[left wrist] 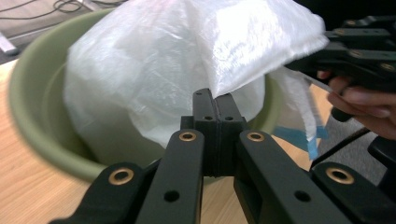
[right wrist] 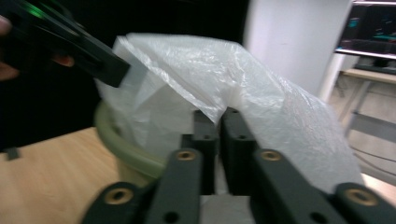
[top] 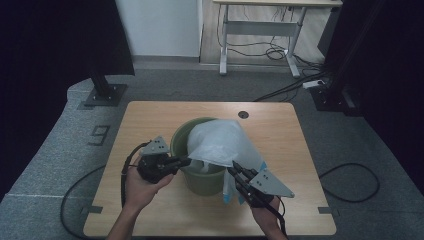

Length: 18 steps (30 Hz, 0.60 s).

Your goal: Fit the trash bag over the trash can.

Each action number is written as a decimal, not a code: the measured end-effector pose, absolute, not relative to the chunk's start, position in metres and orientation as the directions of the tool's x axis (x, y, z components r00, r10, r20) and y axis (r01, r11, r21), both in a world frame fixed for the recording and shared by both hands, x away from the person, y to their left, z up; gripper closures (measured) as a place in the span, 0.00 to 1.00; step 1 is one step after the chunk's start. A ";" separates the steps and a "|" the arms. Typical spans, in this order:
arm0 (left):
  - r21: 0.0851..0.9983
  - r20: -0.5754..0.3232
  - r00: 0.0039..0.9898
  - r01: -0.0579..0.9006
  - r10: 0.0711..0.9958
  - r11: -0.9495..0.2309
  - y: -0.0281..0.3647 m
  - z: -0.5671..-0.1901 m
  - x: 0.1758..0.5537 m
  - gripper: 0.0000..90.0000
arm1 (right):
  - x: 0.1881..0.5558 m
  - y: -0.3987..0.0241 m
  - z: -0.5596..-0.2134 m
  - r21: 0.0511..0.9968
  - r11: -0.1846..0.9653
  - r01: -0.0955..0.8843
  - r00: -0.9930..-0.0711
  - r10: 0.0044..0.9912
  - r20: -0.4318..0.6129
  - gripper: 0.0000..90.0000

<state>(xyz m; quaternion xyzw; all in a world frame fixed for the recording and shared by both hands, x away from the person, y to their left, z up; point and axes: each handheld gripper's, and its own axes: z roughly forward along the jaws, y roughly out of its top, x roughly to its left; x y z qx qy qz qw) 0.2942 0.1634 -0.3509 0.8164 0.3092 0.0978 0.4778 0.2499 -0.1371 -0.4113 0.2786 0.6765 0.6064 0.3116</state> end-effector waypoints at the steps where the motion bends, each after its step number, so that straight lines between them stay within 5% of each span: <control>1: 0.842 -0.133 0.786 0.411 0.604 -0.349 0.166 -0.351 0.294 1.00 | 0.248 -0.137 -0.411 0.995 0.104 0.001 -0.655 0.752 -0.078 0.83; 5: 0.849 -0.111 0.765 0.405 0.634 -0.340 0.177 -0.354 0.292 1.00 | 0.234 -0.136 -0.414 0.994 0.101 -0.031 -0.697 0.711 -0.094 0.45; 7: 0.850 -0.113 0.750 0.413 0.651 -0.328 0.183 -0.356 0.293 1.00 | 0.226 -0.138 -0.417 0.994 0.100 -0.035 -0.723 0.685 -0.094 0.39; 11: 0.850 -0.128 0.726 0.432 0.676 -0.303 0.193 -0.360 0.297 1.00 | 0.214 -0.154 -0.420 0.997 0.070 -0.028 -0.749 0.659 -0.068 0.36; 18: 0.847 -0.135 0.709 0.444 0.692 -0.290 0.200 -0.363 0.300 1.00 | 0.221 -0.190 -0.432 0.996 0.085 0.039 -0.646 0.762 -0.039 0.34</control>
